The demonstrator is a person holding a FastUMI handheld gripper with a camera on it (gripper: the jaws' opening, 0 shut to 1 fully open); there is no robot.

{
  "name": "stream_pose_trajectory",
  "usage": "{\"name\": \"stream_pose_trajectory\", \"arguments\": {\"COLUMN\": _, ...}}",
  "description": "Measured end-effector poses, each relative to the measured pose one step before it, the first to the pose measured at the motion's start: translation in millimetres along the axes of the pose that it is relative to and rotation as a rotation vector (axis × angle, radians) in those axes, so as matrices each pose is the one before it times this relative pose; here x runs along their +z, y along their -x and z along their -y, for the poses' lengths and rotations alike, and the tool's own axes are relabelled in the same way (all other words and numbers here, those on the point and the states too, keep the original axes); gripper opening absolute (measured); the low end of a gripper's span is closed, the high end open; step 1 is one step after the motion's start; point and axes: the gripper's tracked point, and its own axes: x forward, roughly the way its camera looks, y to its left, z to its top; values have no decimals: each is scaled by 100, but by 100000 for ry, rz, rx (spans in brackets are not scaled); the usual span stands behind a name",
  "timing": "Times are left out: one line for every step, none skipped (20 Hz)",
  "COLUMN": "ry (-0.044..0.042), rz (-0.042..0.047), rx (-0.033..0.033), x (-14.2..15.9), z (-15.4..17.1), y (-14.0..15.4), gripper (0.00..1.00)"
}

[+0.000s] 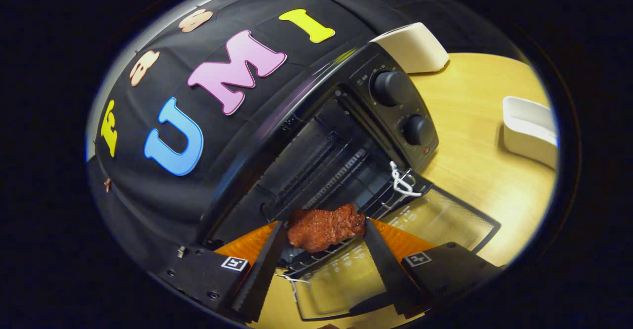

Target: Open the toaster oven, put the food inside, and close the toaster oven door.

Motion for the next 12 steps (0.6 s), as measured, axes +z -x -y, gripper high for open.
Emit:
{"name": "stream_pose_trajectory", "arguments": {"ry": 2423, "rz": -481, "rx": -506, "x": 165, "z": 179, "y": 86, "gripper": 98}}
{"name": "stream_pose_trajectory", "arguments": {"ry": 2436, "rz": -952, "rx": -533, "x": 140, "z": 297, "y": 431, "gripper": 98}}
{"name": "stream_pose_trajectory", "arguments": {"ry": 2294, "rz": -1104, "rx": -137, "x": 43, "z": 176, "y": 534, "gripper": 98}}
{"name": "stream_pose_trajectory", "arguments": {"ry": 2522, "rz": -852, "rx": -622, "x": -48, "z": 154, "y": 742, "gripper": 98}}
{"name": "stream_pose_trajectory", "arguments": {"ry": 2840, "rz": -547, "rx": -819, "x": 94, "z": 382, "y": 709, "gripper": 98}}
{"name": "stream_pose_trajectory", "arguments": {"ry": 2892, "rz": -880, "rx": -933, "x": -175, "z": 350, "y": 997, "gripper": 98}}
{"name": "stream_pose_trajectory", "arguments": {"ry": 2631, "rz": -1325, "rx": -504, "x": -207, "z": 232, "y": 958, "gripper": 98}}
{"name": "stream_pose_trajectory", "arguments": {"ry": 2694, "rz": -1929, "rx": -385, "x": -364, "z": 135, "y": 864, "gripper": 98}}
{"name": "stream_pose_trajectory", "arguments": {"ry": 3268, "rz": -1700, "rx": -628, "x": -247, "z": 175, "y": 867, "gripper": 98}}
{"name": "stream_pose_trajectory", "arguments": {"ry": 3936, "rz": -1506, "rx": -1152, "x": -253, "z": 208, "y": 954, "gripper": 98}}
{"name": "stream_pose_trajectory", "arguments": {"ry": 4212, "rz": -962, "rx": -731, "x": -105, "z": 169, "y": 747, "gripper": 98}}
{"name": "stream_pose_trajectory", "arguments": {"ry": 4331, "rz": -1560, "rx": -1188, "x": -535, "z": 175, "y": 1058, "gripper": 98}}
